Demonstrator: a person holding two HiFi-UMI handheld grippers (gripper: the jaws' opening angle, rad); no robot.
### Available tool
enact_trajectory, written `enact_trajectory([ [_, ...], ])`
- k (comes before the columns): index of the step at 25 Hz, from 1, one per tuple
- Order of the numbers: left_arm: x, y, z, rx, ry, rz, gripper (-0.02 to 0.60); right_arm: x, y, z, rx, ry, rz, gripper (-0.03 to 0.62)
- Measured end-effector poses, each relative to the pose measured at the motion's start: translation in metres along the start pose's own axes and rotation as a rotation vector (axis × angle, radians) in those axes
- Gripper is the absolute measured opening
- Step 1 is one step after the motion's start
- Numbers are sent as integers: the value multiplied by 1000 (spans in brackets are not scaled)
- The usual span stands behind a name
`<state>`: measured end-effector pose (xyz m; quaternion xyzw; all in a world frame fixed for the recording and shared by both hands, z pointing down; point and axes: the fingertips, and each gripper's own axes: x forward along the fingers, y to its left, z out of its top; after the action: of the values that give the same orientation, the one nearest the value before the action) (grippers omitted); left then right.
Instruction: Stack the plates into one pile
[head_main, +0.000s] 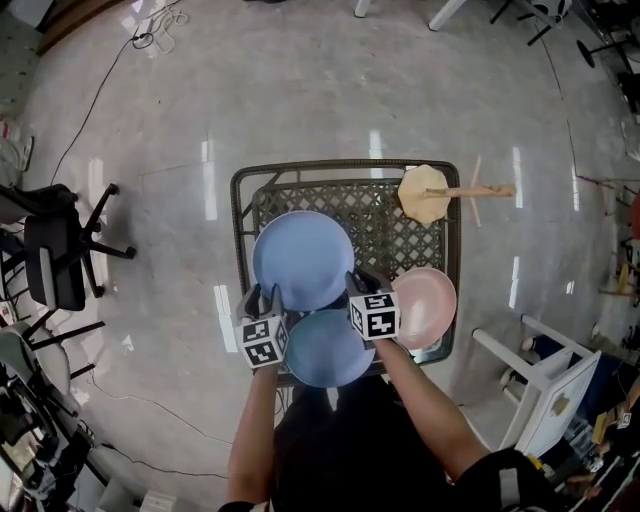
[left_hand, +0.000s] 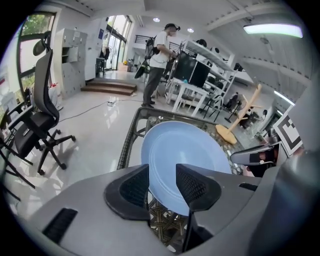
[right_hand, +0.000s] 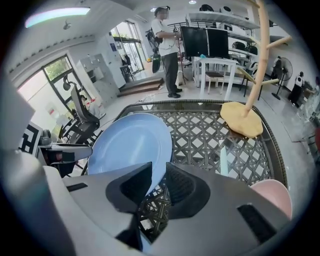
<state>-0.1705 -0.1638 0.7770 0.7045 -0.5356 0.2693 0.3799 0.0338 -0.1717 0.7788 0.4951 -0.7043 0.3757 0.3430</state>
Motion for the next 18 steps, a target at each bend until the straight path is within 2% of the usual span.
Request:
enact_trajectory([
  [3,7,7,-5,-9,15,20,164,9,-5,-1,16,19,1,69],
  [14,7,12,2,-48,-12,46,164,27,-10,-1,26,49,12,69],
  [18,12,20,-5,-53,14,60,164,29,-9,-2,26,55,11,69],
])
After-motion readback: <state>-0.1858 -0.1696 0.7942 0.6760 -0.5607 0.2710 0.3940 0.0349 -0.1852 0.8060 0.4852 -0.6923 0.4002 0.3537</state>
